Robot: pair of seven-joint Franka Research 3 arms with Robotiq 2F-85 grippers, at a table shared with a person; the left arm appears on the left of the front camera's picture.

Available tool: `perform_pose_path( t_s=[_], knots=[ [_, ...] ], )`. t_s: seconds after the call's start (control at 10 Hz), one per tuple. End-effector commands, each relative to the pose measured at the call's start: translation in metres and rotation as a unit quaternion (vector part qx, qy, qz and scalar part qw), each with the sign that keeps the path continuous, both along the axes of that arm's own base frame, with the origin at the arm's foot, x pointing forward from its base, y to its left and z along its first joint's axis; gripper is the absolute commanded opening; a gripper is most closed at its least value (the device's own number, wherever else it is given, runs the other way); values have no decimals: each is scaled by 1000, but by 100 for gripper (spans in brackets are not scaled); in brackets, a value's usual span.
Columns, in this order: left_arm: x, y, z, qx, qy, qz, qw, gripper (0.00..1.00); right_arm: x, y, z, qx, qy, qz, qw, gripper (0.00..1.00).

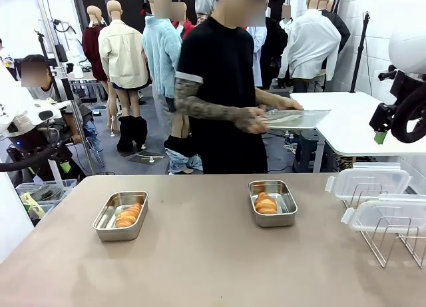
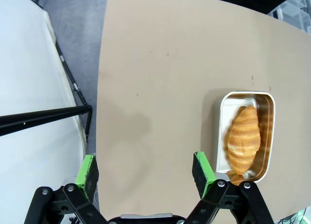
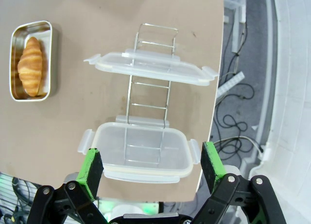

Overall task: Place the bread in airtight containers.
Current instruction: Pick up one Airtight Container lid and hand it to the human.

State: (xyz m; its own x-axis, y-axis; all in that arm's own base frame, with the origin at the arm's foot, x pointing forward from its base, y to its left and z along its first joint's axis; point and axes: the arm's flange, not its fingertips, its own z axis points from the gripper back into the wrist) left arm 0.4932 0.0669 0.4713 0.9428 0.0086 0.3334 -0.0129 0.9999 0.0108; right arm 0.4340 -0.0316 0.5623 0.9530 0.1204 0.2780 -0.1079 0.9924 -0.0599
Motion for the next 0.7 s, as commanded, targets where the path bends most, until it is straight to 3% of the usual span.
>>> perform_pose_path(
  t_s=[0.0, 0.6],
  knots=[
    [-5, -1, -2, 7, -1, 5, 1000, 100, 2, 1, 2, -5, 3, -8, 1000, 100],
    [-5, -1, -2, 7, -1, 5, 1000, 100, 2, 1, 2, -5, 3, -8, 1000, 100]
  ],
)
